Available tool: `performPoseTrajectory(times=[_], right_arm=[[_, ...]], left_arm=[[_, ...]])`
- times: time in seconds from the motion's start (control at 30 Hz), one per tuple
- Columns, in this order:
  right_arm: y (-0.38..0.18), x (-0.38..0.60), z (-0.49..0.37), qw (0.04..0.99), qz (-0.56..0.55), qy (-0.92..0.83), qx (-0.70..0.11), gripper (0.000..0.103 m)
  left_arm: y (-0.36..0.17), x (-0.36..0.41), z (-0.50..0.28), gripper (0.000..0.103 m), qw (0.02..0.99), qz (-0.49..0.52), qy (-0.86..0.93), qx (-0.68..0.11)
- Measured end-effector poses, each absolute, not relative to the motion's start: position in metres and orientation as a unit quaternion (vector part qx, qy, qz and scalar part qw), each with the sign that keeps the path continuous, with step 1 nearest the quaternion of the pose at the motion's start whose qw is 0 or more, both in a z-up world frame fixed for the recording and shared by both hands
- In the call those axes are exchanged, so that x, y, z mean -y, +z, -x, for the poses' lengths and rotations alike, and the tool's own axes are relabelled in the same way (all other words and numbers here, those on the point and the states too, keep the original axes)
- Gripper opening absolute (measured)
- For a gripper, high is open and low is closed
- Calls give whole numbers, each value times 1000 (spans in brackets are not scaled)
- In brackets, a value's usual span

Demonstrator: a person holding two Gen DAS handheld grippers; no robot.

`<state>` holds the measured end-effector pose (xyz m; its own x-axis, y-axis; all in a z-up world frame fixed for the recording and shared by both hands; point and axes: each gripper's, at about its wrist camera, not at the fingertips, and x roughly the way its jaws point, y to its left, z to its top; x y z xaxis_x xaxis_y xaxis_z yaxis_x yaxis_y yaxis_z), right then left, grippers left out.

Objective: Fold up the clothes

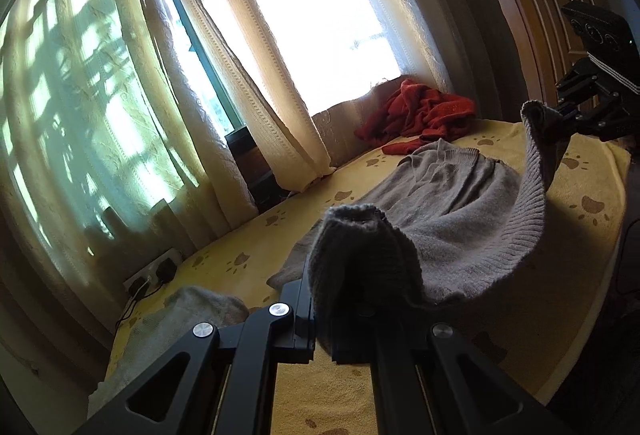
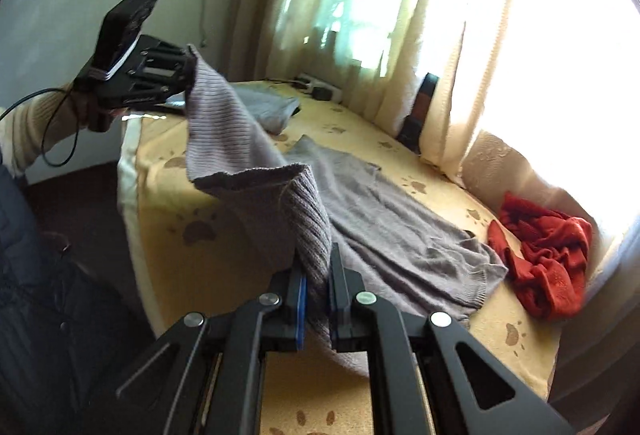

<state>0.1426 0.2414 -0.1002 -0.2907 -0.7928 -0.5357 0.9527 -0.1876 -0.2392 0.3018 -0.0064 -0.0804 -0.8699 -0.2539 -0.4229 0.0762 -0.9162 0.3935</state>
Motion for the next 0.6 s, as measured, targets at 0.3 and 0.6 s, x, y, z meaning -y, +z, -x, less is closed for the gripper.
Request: performPoseTrajectory(times=[0.3, 0.6], right_arm=[[-70, -242, -73, 484, -120, -850, -171, 9], [-56, -208, 8, 390, -107, -904, -140, 9]], left_arm=[[-68, 16, -270, 5, 89, -229, -956, 160], [-57, 56, -184, 5, 99, -241, -954, 147]])
